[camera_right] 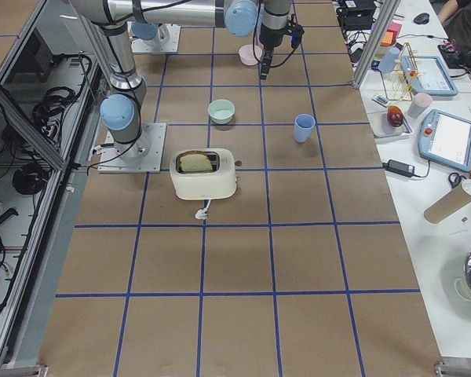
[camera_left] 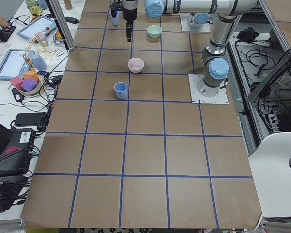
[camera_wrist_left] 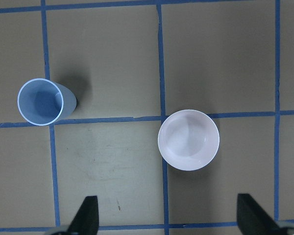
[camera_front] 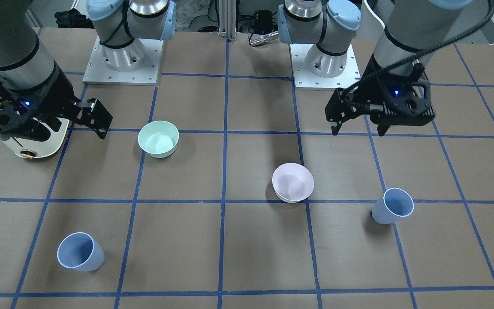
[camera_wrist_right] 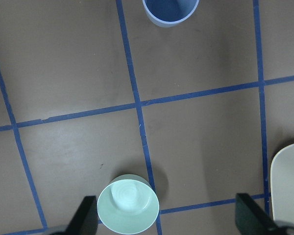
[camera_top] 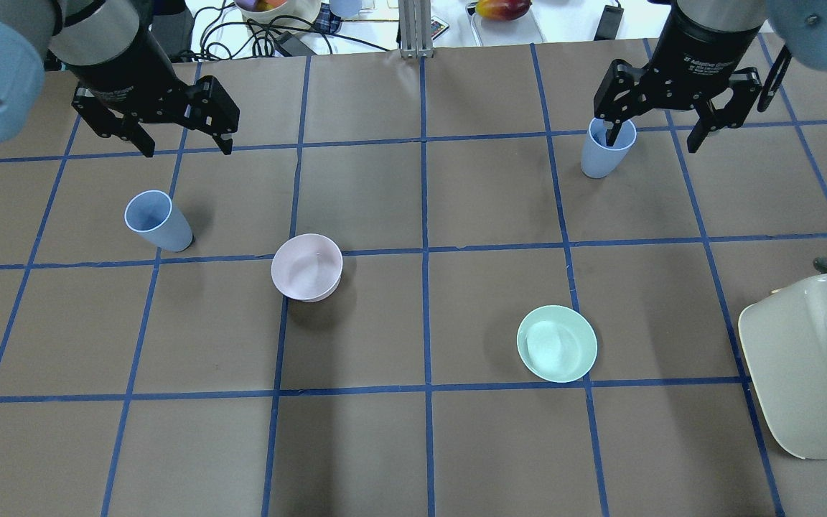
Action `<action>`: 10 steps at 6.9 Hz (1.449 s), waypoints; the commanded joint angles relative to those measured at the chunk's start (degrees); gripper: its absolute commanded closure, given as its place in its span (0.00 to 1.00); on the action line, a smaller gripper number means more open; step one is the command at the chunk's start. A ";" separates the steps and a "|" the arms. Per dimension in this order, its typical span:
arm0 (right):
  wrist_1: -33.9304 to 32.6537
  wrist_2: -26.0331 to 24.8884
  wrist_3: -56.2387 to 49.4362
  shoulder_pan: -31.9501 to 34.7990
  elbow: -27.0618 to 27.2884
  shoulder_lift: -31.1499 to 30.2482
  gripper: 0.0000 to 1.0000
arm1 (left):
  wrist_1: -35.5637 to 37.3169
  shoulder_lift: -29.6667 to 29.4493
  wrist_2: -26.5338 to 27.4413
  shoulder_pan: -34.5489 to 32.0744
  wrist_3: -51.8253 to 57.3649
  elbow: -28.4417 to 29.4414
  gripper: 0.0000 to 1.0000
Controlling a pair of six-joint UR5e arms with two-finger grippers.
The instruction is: Stack blue cups with both arms
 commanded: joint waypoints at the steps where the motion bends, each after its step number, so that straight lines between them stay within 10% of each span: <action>1: -2.93 -0.20 -7.58 -1.34 -6.09 7.40 0.00 | 7.14 -9.51 -0.07 4.61 1.69 0.58 0.00; 6: -16.37 0.68 -20.38 -6.18 -11.13 23.69 0.00 | 12.53 -21.42 1.16 12.02 5.22 -5.02 0.00; 7: -17.44 0.59 -20.55 -6.44 -11.13 25.19 0.00 | 14.45 -21.69 1.25 12.02 5.39 -6.27 0.28; 8: -17.45 0.59 -20.47 -6.45 -10.78 25.81 0.00 | 14.47 -21.61 1.34 12.02 6.00 -6.11 0.90; 10: -17.54 0.42 -19.59 -6.45 -10.69 28.53 0.01 | 14.65 -21.00 1.42 12.02 6.09 -5.58 1.00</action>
